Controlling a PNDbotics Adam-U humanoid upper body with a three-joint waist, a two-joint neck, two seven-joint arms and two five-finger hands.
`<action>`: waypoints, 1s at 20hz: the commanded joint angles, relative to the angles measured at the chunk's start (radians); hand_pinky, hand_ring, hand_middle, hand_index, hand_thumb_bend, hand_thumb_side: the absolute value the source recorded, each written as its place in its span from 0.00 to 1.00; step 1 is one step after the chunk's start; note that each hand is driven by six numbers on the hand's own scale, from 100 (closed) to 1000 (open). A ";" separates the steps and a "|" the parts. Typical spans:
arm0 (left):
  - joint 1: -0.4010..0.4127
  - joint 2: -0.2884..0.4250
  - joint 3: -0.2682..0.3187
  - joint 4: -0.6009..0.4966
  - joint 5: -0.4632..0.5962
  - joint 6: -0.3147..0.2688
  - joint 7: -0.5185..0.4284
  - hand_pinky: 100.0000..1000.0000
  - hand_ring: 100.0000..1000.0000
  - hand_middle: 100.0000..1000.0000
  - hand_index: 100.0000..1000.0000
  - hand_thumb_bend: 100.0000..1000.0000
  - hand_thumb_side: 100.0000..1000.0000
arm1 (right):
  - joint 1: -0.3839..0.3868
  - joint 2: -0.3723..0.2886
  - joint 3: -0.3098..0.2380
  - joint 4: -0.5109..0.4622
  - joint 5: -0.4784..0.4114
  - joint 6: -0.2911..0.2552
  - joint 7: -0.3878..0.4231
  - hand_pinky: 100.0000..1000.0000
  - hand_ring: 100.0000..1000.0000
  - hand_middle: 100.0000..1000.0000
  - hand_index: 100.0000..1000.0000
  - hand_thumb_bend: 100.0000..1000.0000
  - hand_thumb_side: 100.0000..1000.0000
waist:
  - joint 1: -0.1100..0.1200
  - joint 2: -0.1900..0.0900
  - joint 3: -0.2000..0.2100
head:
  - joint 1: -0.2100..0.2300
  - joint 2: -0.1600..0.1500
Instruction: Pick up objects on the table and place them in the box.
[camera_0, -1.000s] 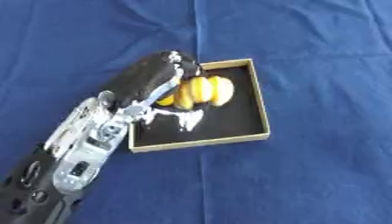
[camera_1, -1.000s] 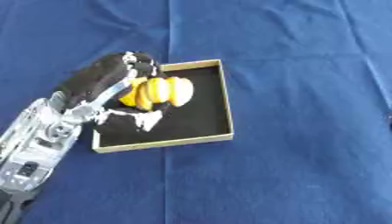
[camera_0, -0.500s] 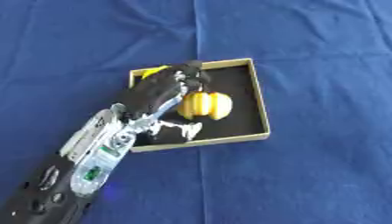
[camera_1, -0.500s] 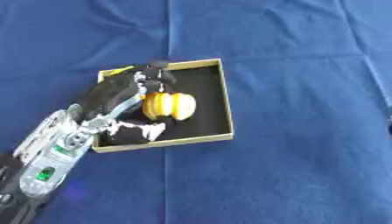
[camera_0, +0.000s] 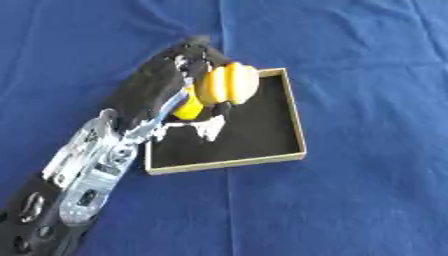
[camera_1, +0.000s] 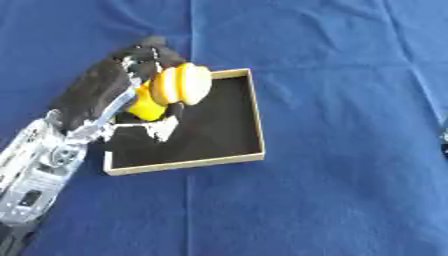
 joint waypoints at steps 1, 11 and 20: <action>-0.010 0.037 0.067 -0.122 0.124 0.024 0.061 0.90 0.98 0.74 0.78 0.00 0.48 | 0.000 -0.014 -0.018 -0.016 0.011 -0.010 -0.009 0.76 0.95 0.78 0.89 0.02 0.41 | -0.007 -0.031 0.001 | -0.007 -0.001; 0.008 0.143 0.326 -0.153 0.524 -0.175 0.598 0.93 0.92 0.73 0.78 0.00 0.55 | -0.016 -0.018 -0.042 -0.016 0.051 -0.094 -0.073 0.76 0.92 0.78 0.88 0.04 0.37 | -0.015 -0.056 0.026 | -0.018 0.011; 0.044 0.170 0.319 -0.153 0.616 -0.192 0.558 0.91 0.88 0.62 0.68 0.00 0.54 | -0.035 -0.015 -0.035 -0.016 0.053 -0.134 -0.088 0.76 0.92 0.78 0.88 0.05 0.36 | -0.024 -0.077 0.028 | 0.002 0.008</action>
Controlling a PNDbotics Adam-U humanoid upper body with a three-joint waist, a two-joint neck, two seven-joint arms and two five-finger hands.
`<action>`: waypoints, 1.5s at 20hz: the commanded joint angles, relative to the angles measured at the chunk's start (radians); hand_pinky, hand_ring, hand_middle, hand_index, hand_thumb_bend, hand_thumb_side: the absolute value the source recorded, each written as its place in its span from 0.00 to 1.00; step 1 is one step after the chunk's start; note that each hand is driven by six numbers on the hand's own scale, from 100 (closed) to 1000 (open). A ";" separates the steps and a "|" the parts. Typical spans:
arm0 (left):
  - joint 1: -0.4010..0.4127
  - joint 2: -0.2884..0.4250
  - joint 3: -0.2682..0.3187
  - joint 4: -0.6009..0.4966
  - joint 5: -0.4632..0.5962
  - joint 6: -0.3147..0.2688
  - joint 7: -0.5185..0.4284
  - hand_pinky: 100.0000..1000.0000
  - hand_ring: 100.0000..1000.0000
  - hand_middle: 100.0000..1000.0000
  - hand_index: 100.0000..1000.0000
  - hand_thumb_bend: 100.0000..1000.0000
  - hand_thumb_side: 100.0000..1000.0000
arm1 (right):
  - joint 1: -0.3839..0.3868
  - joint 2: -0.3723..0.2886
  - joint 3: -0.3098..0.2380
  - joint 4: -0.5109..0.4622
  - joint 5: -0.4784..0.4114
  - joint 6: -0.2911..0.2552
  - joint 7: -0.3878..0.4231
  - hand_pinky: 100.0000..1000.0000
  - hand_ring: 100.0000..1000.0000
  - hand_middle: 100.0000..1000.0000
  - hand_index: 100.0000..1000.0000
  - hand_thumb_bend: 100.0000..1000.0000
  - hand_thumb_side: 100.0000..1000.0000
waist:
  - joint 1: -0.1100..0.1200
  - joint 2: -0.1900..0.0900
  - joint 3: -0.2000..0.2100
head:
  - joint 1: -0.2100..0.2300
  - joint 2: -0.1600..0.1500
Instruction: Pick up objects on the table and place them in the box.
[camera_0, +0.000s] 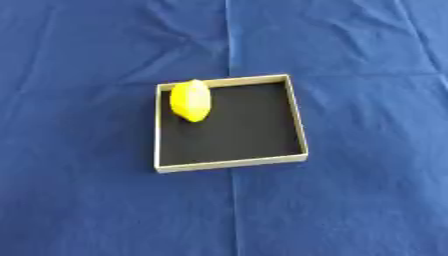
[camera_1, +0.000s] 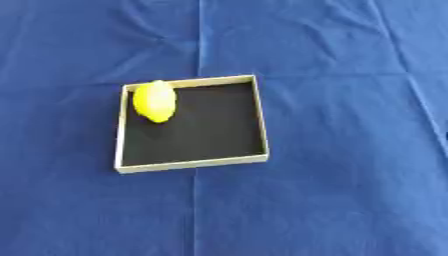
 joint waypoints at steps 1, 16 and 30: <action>-0.010 0.033 -0.029 -0.019 0.035 0.028 -0.108 0.91 0.87 0.60 0.66 0.00 0.56 | -0.005 -0.018 -0.006 -0.016 0.003 -0.012 -0.005 0.76 0.92 0.78 0.88 0.05 0.36 | -0.002 -0.027 -0.006 | 0.010 -0.015; 0.001 0.034 -0.308 0.067 -0.273 0.173 -0.683 0.83 0.82 0.53 0.62 0.00 0.38 | -0.020 0.004 0.019 -0.016 0.019 0.013 0.003 0.76 0.93 0.77 0.88 0.04 0.38 | 0.020 0.019 -0.027 | 0.012 -0.020; -0.028 -0.024 -0.384 0.220 -0.406 0.161 -0.777 0.92 1.00 0.78 0.92 0.00 0.63 | -0.017 0.025 0.038 -0.016 0.029 0.028 0.013 0.75 0.93 0.78 0.88 0.04 0.40 | 0.015 0.033 -0.031 | 0.018 -0.019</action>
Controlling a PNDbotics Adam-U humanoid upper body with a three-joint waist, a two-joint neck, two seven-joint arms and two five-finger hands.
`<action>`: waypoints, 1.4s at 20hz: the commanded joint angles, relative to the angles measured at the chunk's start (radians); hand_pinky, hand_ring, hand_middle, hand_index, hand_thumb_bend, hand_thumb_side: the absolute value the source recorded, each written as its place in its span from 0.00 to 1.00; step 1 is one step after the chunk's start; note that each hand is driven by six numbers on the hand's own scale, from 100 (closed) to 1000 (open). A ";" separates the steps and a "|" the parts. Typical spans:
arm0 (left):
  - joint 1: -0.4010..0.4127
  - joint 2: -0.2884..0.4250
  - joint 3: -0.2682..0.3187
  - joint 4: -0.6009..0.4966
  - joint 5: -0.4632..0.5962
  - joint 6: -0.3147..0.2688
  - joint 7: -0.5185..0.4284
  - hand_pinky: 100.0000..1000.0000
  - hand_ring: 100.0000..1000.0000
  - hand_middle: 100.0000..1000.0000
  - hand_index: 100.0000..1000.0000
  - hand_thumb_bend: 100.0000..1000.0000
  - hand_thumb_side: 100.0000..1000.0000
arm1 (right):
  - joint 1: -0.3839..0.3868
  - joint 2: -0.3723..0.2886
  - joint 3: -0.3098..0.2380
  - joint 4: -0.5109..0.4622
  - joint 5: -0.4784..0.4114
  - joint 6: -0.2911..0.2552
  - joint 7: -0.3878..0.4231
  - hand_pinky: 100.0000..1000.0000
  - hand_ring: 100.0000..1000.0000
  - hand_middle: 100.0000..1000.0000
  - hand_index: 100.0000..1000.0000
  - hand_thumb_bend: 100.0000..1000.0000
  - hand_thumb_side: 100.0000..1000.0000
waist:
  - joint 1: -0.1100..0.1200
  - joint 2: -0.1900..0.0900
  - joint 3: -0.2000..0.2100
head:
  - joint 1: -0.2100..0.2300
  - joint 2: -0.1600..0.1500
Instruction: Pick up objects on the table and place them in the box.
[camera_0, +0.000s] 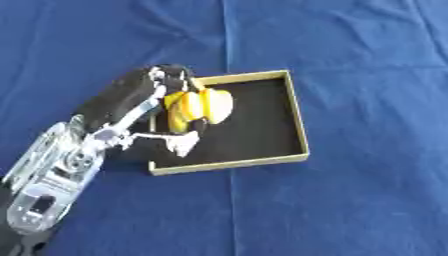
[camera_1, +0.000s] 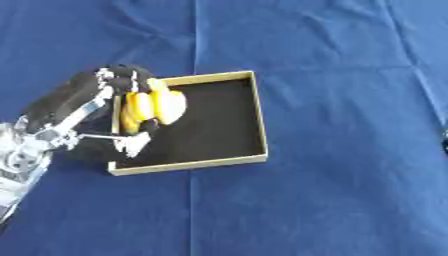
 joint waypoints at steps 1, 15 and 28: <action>-0.021 0.001 0.002 0.016 -0.048 -0.006 -0.021 0.95 1.00 0.82 0.95 0.00 0.78 | 0.002 -0.010 0.001 -0.016 0.012 0.004 0.001 0.75 0.94 0.78 0.88 0.04 0.40 | -0.005 -0.018 0.000 | 0.002 -0.003; -0.015 -0.015 -0.003 -0.004 -0.255 0.043 0.070 1.00 1.00 0.89 1.00 0.20 0.90 | 0.014 0.000 0.015 -0.016 0.019 0.015 0.007 0.75 0.94 0.78 0.88 0.04 0.40 | -0.010 -0.023 0.002 | 0.010 -0.010; -0.098 -0.059 0.209 -0.217 -0.116 0.102 0.223 0.91 0.90 0.67 0.71 0.00 0.55 | 0.034 0.010 -0.008 -0.016 0.041 0.003 -0.029 0.75 0.93 0.77 0.88 0.05 0.38 | -0.020 -0.037 0.035 | -0.041 0.010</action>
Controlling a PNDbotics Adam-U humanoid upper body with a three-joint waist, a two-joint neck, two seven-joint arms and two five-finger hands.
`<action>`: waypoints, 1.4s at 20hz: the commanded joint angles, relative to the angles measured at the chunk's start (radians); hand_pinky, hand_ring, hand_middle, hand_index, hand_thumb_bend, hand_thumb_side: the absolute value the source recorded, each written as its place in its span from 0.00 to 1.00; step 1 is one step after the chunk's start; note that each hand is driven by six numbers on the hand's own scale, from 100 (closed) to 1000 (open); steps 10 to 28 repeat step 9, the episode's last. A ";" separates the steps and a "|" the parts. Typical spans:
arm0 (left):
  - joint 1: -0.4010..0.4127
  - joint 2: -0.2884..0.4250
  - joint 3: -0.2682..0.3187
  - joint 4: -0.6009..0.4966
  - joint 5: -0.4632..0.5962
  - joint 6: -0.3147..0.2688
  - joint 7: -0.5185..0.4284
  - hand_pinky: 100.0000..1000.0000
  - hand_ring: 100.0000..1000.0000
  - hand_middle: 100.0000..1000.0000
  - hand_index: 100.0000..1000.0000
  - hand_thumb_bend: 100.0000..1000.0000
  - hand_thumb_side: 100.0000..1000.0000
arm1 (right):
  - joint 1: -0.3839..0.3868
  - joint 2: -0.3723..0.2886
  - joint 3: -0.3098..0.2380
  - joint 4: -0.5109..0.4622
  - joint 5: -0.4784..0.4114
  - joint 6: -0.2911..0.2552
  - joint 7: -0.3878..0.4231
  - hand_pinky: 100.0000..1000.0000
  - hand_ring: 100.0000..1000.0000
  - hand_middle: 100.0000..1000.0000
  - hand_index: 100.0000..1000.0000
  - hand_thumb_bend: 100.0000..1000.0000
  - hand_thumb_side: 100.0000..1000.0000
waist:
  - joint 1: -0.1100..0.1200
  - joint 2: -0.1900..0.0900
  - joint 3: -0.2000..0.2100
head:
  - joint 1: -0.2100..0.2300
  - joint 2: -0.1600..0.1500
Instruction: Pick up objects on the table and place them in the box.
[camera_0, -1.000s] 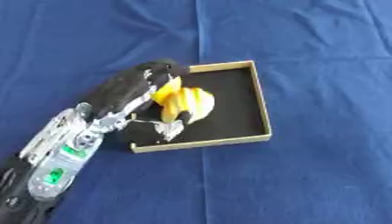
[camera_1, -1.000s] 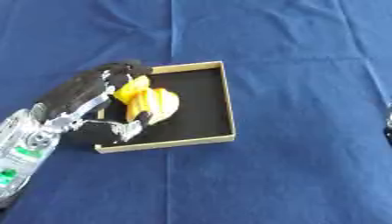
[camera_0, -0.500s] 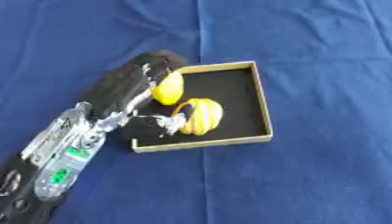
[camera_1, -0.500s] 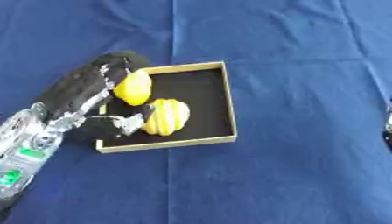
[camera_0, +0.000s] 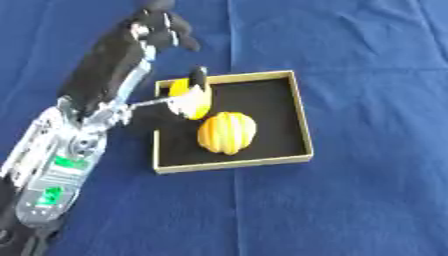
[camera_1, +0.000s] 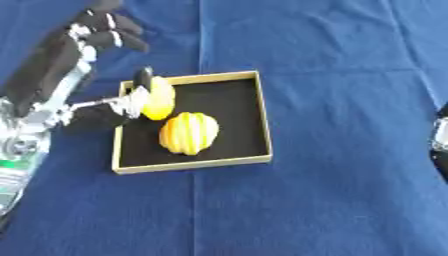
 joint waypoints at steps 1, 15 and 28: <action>-0.054 0.020 0.087 -0.060 0.050 -0.015 0.051 0.91 0.90 0.67 0.72 0.00 0.56 | 0.005 -0.008 -0.018 -0.016 0.016 -0.009 -0.021 0.75 0.93 0.77 0.88 0.05 0.38 | -0.007 -0.029 0.005 | -0.021 0.008; -0.055 0.065 0.305 -0.064 0.185 -0.146 0.186 0.89 0.88 0.66 0.73 0.00 0.58 | 0.007 -0.004 -0.031 -0.016 0.039 -0.040 -0.056 0.75 0.91 0.77 0.87 0.05 0.37 | -0.017 -0.038 0.013 | -0.024 0.017; -0.055 0.065 0.305 -0.064 0.185 -0.146 0.186 0.89 0.88 0.66 0.73 0.00 0.58 | 0.007 -0.004 -0.031 -0.016 0.039 -0.040 -0.056 0.75 0.91 0.77 0.87 0.05 0.37 | -0.017 -0.038 0.013 | -0.024 0.017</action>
